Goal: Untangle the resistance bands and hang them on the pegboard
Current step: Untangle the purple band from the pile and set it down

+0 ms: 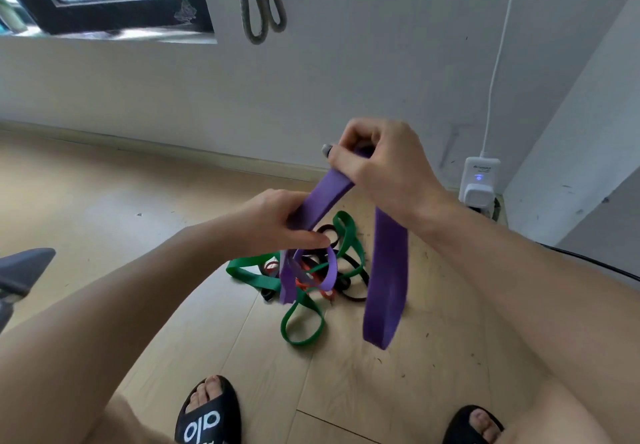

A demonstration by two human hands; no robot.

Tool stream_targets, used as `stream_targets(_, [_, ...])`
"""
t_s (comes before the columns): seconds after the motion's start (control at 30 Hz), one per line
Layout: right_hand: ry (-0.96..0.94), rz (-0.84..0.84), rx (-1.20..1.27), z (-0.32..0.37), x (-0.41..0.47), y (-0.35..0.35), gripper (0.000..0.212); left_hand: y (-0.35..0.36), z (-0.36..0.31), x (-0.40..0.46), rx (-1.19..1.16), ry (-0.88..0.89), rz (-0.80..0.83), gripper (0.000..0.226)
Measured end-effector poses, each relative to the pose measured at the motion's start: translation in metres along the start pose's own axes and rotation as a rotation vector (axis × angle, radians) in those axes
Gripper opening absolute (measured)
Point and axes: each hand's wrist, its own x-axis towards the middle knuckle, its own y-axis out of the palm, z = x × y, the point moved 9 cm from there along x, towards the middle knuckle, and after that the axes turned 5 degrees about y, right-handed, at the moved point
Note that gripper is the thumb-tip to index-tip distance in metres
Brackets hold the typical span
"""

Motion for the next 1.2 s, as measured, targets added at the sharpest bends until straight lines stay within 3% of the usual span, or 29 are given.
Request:
stream_targets(0.1, [0.035, -0.182, 0.071, -0.011, 0.009, -0.037, 0.028, -0.005, 0.011, 0.0, -0.065, -0.025, -0.067, 0.046])
stream_targets(0.17, [0.16, -0.186, -0.061, -0.041, 0.013, -0.045, 0.026, -0.017, 0.013, -0.002, -0.05, -0.032, -0.152, 0.049])
stream_targets(0.27, [0.367, 0.071, -0.274, -0.092, 0.004, -0.025, 0.02, -0.035, 0.005, -0.005, -0.067, -0.005, -0.252, 0.034])
stream_targets(0.37, [0.395, 0.404, 0.011, -0.09, -0.013, 0.022, 0.039, -0.042, -0.016, -0.004, -0.086, 0.08, -0.327, 0.023])
stream_targets(0.43, [0.351, 0.488, 0.19, -0.066, -0.02, 0.044, 0.053, -0.035, -0.027, -0.002, -0.067, 0.117, -0.319, 0.025])
stream_targets(0.63, [0.198, 0.275, 0.206, -0.037, -0.014, 0.042, 0.038, -0.038, -0.04, -0.002, -0.149, 0.179, -0.311, 0.028])
stream_targets(0.7, [0.188, 0.281, 0.197, -0.033, -0.014, 0.042, 0.042, -0.032, -0.043, -0.005, -0.105, 0.201, -0.278, 0.033])
stream_targets(0.83, [0.154, 0.314, 0.053, -0.032, -0.02, 0.049, 0.043, -0.03, -0.034, -0.009, -0.111, 0.172, -0.264, 0.018])
stream_targets(1.0, [0.051, 0.073, 0.08, -0.008, -0.007, 0.023, 0.043, -0.022, -0.017, -0.007, 0.007, 0.105, -0.13, 0.035])
stream_targets(1.2, [0.003, -0.18, 0.012, -0.004, 0.001, -0.023, 0.041, -0.01, -0.014, -0.002, 0.036, 0.123, -0.094, 0.035])
